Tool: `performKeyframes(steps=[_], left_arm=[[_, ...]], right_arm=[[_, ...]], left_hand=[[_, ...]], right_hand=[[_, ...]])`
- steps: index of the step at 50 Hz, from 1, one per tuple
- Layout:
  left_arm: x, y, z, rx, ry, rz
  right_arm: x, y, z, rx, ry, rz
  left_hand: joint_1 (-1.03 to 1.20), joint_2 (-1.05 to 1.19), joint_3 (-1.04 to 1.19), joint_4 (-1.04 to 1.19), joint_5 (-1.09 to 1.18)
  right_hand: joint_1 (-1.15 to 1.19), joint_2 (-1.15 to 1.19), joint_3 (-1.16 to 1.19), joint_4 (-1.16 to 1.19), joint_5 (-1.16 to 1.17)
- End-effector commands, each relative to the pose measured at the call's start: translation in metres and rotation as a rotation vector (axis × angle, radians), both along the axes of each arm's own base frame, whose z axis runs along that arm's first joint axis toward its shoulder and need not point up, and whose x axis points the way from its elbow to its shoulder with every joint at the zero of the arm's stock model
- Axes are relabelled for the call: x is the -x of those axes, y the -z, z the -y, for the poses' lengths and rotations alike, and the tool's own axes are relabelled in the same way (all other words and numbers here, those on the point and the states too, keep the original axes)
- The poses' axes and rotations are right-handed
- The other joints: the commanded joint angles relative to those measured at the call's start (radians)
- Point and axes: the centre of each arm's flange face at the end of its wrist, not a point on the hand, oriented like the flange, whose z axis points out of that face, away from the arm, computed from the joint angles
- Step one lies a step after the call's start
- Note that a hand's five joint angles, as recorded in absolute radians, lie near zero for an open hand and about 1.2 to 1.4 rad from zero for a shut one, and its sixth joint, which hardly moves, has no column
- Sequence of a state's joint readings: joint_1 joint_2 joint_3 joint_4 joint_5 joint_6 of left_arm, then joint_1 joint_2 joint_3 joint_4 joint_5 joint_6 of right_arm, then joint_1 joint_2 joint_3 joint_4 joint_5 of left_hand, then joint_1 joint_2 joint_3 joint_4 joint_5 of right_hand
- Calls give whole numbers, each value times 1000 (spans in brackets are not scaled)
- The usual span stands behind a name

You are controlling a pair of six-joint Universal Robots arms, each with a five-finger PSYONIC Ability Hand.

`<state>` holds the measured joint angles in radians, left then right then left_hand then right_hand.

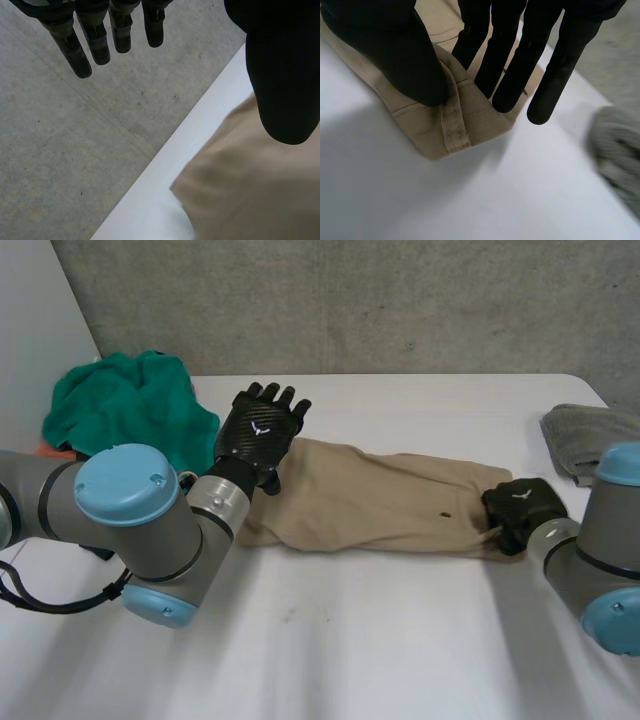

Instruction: Fold the laundry.

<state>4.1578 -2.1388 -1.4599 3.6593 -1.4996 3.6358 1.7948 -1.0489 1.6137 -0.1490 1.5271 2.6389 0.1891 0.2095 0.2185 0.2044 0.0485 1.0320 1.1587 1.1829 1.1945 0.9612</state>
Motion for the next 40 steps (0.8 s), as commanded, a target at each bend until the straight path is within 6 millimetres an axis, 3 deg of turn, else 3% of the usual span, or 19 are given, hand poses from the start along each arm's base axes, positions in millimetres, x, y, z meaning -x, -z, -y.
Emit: performKeyframes(steps=[1, 4, 6, 10, 11, 13, 15, 17, 18, 21, 22, 25, 26, 28, 32, 33, 36, 40], left_arm=[[-6, -24, -10, 29, 2, -29], [-10, -37, -16, 37, 3, -57], [-13, -43, -21, 32, 5, -82], [-16, -48, -24, 19, 6, -119], [-17, -49, -24, 16, 7, -126], [-17, -50, -24, 8, 6, -137], [-18, -50, -24, 1, 2, -148], [-19, -49, -23, -9, -13, -149], [-20, -49, -22, -11, -19, -150], [-22, -50, -21, -16, -42, -150], [-22, -50, -20, -17, -47, -150], [-23, -53, -18, -11, -64, -157], [-23, -53, -17, -9, -69, -159], [-22, -60, -15, 7, -75, -173], [-17, -73, -11, 22, -64, -229], [-16, -75, -11, 21, -59, -240], [-9, -86, -9, 12, -33, -299], [11, -77, -10, -65, 34, -321]], right_arm=[[50, -40, 9, 163, 43, -323], [61, -52, 17, 232, 36, -452], [52, -59, 17, 285, 9, -471], [-15, -79, 0, 467, -190, -404], [-40, -84, -13, 534, -290, -365], [-66, -85, -29, 592, -405, -322], [-99, -70, -54, 621, -597, -261], [-116, -53, -71, 602, -708, -236], [-132, -34, -89, 578, -819, -218], [-148, -12, -111, 528, -917, -209], [-154, -4, -117, 507, -929, -214], [-154, -4, -113, 489, -878, -217], [-152, -7, -110, 476, -835, -203], [-149, -12, -110, 449, -794, -162], [-128, -61, -99, 385, -639, 103], [-113, -81, -93, 343, -564, 251], [-94, -108, -84, 282, -466, 471], [-69, -112, -67, 192, -337, 528]], left_hand=[[-15, -35, -44, -30, -48], [-15, -35, -44, -30, -48], [-15, -35, -44, -30, -48], [-15, -35, -44, -30, -48], [-15, -35, -44, -30, -48], [-15, -35, -44, -30, -48], [-15, -35, -44, -30, -48], [-15, -35, -44, -30, -48], [-15, -35, -44, -30, -48], [-15, -35, -44, -30, -48], [-15, -35, -44, -30, -48], [-15, -35, -44, -30, -48], [-15, -35, -44, -30, -48], [-15, -35, -44, -30, -48], [-15, -35, -44, -30, -48], [-15, -35, -44, -30, -48], [-2, -22, -32, -17, -36], [13, -8, -17, -3, -21]], right_hand=[[364, 238, 213, 202, 260], [364, 238, 213, 202, 260], [364, 238, 213, 202, 260], [364, 238, 213, 202, 260], [364, 238, 213, 202, 260], [364, 238, 213, 202, 260], [364, 238, 213, 202, 260], [364, 238, 213, 202, 260], [364, 238, 213, 202, 260], [364, 238, 213, 202, 260], [191, 64, 40, 28, 87], [-774, -900, -924, -936, -877], [-858, -984, -1008, -1020, -961], [-858, -984, -1008, -1020, -961], [-858, -984, -1008, -1020, -961], [-858, -984, -1008, -1020, -961], [-858, -984, -1008, -1020, -961], [-858, -984, -1008, -1020, -961]])
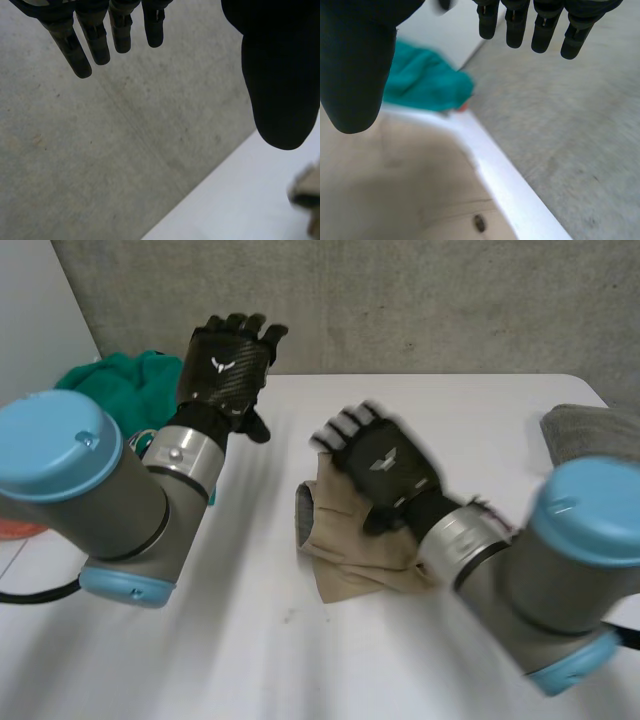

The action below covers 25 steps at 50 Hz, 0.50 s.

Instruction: Fold the laundry.

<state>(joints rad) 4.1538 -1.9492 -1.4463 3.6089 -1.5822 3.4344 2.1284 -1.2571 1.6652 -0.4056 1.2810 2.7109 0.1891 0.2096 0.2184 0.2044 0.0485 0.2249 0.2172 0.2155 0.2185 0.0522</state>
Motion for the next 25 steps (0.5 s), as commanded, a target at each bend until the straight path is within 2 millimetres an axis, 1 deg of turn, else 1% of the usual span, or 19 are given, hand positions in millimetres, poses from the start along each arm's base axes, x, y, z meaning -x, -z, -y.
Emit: performKeyframes(steps=[1, 2, 3, 4, 5, 6, 7, 8, 9, 10, 12, 13, 15, 16, 17, 20, 22, 24, 25], left_arm=[[30, 3, -2, -78, 115, -63], [43, 12, -8, -118, 159, -42], [51, 19, -12, -145, 185, -24], [58, 27, -15, -170, 202, -7], [67, 39, -17, -213, 224, 22], [71, 47, -17, -235, 227, 37], [74, 53, -16, -254, 229, 50], [77, 60, -14, -275, 229, 65], [82, 76, -13, -322, 227, 97], [83, 79, -12, -330, 228, 103], [84, 93, -12, -374, 221, 133], [82, 106, -12, -421, 209, 167], [78, 118, -14, -466, 184, 205], [77, 121, -14, -478, 173, 216], [75, 124, -14, -491, 160, 225], [66, 134, -13, -536, 113, 268], [58, 139, -16, -582, 93, 328], [54, 140, -20, -601, 90, 367], [52, 142, -25, -618, 100, 398]], right_arm=[[50, -31, 28, -243, 172, 226], [53, -30, 33, -256, 191, 210], [56, -28, 38, -271, 209, 191], [59, -21, 46, -304, 233, 151], [58, -16, 49, -321, 239, 132], [57, -14, 53, -330, 243, 116], [54, -4, 62, -363, 254, 79], [52, 0, 66, -376, 255, 68], [51, 4, 70, -391, 258, 58], [48, 11, 76, -414, 259, 37], [46, 19, 82, -438, 261, 19], [45, 30, 88, -468, 264, 4], [43, 42, 91, -501, 261, -15], [43, 49, 92, -515, 262, -26], [43, 61, 94, -533, 261, -54], [44, 78, 95, -534, 258, -127], [44, 81, 95, -520, 252, -165], [49, 80, 97, -479, 264, -221], [50, 79, 97, -467, 269, -233]], left_hand=[[13, -8, -17, -3, -21], [13, -8, -17, -3, -21], [13, -8, -17, -3, -21], [13, -8, -17, -3, -21], [13, -8, -17, -3, -21], [13, -8, -17, -3, -21], [13, -8, -17, -3, -21], [13, -8, -17, -3, -21], [13, -8, -17, -3, -21], [13, -8, -17, -3, -21], [13, -8, -17, -3, -21], [16, -5, -14, 0, -18], [16, -5, -14, 0, -18], [18, -2, -11, 3, -15], [21, 1, -8, 6, -12], [33, 13, 4, 18, -1], [45, 24, 16, 30, 11], [45, 24, 16, 30, 11], [45, 24, 16, 30, 11]], right_hand=[[-50, -43, -41, -44, -52], [-50, -43, -41, -44, -52], [-50, -43, -41, -44, -52], [-50, -43, -41, -44, -52], [-50, -43, -41, -44, -52], [-50, -43, -41, -44, -52], [-50, -43, -41, -44, -52], [-50, -43, -41, -44, -52], [-50, -43, -41, -44, -52], [-50, -43, -41, -44, -52], [-50, -43, -41, -44, -52], [-50, -43, -41, -44, -52], [-50, -43, -41, -44, -52], [-50, -43, -41, -44, -52], [-50, -43, -41, -44, -52], [-50, -43, -41, -44, -52], [-50, -43, -41, -44, -52], [-50, -43, -41, -44, -52], [-40, -33, -31, -34, -42]])
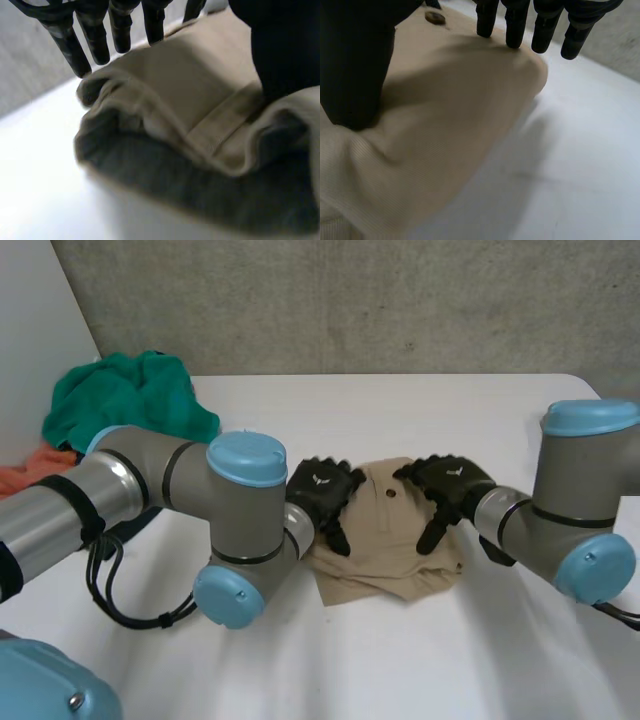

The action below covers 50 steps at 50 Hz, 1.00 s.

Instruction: Fold the laundry.

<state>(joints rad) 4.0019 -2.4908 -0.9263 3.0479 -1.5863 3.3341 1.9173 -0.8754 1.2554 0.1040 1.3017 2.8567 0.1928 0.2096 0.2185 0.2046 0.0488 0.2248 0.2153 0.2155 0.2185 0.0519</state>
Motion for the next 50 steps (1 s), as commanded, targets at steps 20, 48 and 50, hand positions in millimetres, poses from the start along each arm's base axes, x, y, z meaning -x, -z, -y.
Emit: performKeyframes(steps=[20, 48, 50], left_arm=[[-11, -164, -27, 316, 229, -253], [-11, -154, -42, 121, 425, -307], [-11, -154, -42, 120, 425, -306]], right_arm=[[20, -43, -75, 411, 3, -59], [-12, 43, -68, 474, -101, -52], [-14, 44, -65, 475, -102, -49]], left_hand=[[27, 10, 1, 15, -4], [35, 19, 10, 24, 5], [35, 19, 10, 24, 5]], right_hand=[[-50, -41, -41, -44, -52], [-50, -41, -41, -44, -52], [-50, -41, -41, -44, -52]])
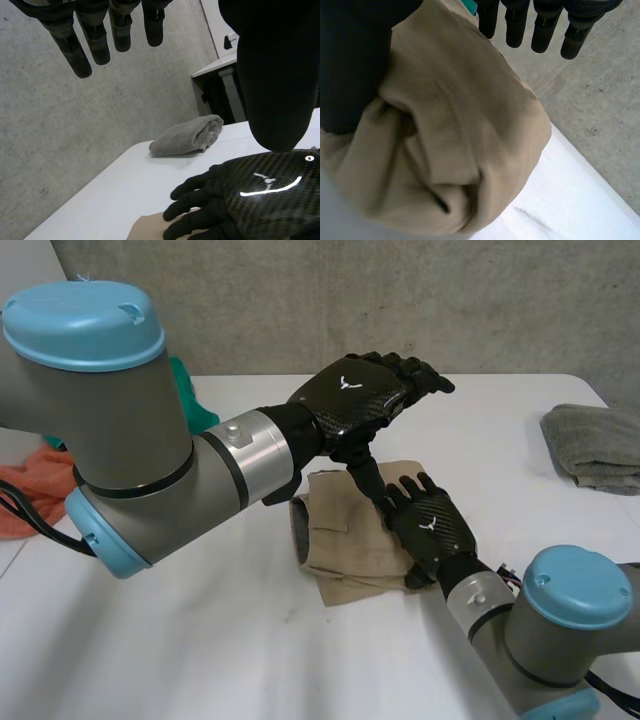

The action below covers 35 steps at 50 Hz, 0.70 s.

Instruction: Fold the laundry.

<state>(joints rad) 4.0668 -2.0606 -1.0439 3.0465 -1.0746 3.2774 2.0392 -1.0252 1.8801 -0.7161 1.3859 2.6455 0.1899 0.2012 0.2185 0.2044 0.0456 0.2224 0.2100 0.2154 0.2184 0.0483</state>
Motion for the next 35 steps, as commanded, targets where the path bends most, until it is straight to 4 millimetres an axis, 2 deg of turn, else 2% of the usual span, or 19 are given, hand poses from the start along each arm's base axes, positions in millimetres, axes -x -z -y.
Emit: performKeyframes(steps=[1, 3, 7, 8, 9, 15, 16, 18, 19, 21, 23, 25, 30, 31, 33, 34, 35], left_arm=[[1, 3, 1, -3, 0, 3], [0, 3, 1, -4, -2, 4], [1, 3, 2, -3, -2, 3], [1, 3, 2, -2, -2, 2], [1, 3, 2, -1, -2, 1], [-2, -5, 5, 24, -11, -17], [-3, -6, 7, 29, -17, -20], [-5, -8, 13, 43, -36, -32], [-6, -10, 14, 49, -42, -36], [-9, -16, 18, 67, -65, -51], [-11, -23, 18, 84, -77, -63], [-15, -33, 16, 105, -86, -78], [-15, -39, 16, 125, -88, -94], [-15, -39, 16, 125, -88, -96], [-14, -39, 15, 125, -86, -97], [-14, -38, 16, 124, -86, -96], [-14, -38, 16, 121, -86, -96]], right_arm=[[-9, 4, 15, 29, -3, 5], [-10, 5, 17, 32, -1, 6], [-14, 1, 23, 41, -2, 31], [-15, -2, 26, 51, -2, 41], [-16, -4, 28, 56, -1, 49], [-23, -32, 53, 125, 16, 168], [-27, -49, 63, 164, 20, 216], [-29, -62, 71, 183, 23, 248], [-29, -79, 79, 208, 27, 295], [-26, -96, 90, 231, 34, 345], [-13, -119, 110, 256, 70, 407], [-3, -132, 124, 267, 95, 440], [27, -166, 161, 316, 164, 489], [44, -177, 176, 351, 199, 490], [66, -183, 193, 382, 241, 484], [89, -186, 210, 407, 281, 476], [100, -188, 219, 421, 300, 472]], left_hand=[[38, 27, 10, 24, 8], [38, 27, 10, 24, 8], [38, 27, 10, 24, 8], [38, 27, 10, 24, 8], [38, 27, 10, 24, 8], [38, 27, 10, 24, 8], [38, 27, 10, 24, 8], [38, 27, 10, 24, 8], [38, 27, 10, 24, 8], [38, 27, 10, 24, 8], [38, 27, 10, 24, 8], [35, 24, 7, 21, 5], [35, 24, 7, 21, 5], [35, 24, 7, 21, 5], [32, 21, 4, 18, 2], [29, 18, 1, 15, -1], [29, 18, 1, 15, -1]], right_hand=[[-26, -14, -19, -22, -27], [30, 42, 37, 34, 29], [425, 438, 432, 429, 425], [848, 860, 855, 852, 847], [1171, 1183, 1178, 1175, 1170], [1174, 1186, 1181, 1178, 1173], [1174, 1186, 1181, 1178, 1173], [1174, 1186, 1181, 1178, 1173], [1174, 1186, 1181, 1178, 1173], [1174, 1186, 1181, 1178, 1173], [1174, 1186, 1181, 1178, 1173], [1174, 1186, 1181, 1178, 1173], [1174, 1186, 1181, 1178, 1173], [1174, 1186, 1181, 1178, 1173], [1174, 1186, 1181, 1178, 1173], [1174, 1186, 1181, 1178, 1173], [1174, 1186, 1181, 1178, 1173]])
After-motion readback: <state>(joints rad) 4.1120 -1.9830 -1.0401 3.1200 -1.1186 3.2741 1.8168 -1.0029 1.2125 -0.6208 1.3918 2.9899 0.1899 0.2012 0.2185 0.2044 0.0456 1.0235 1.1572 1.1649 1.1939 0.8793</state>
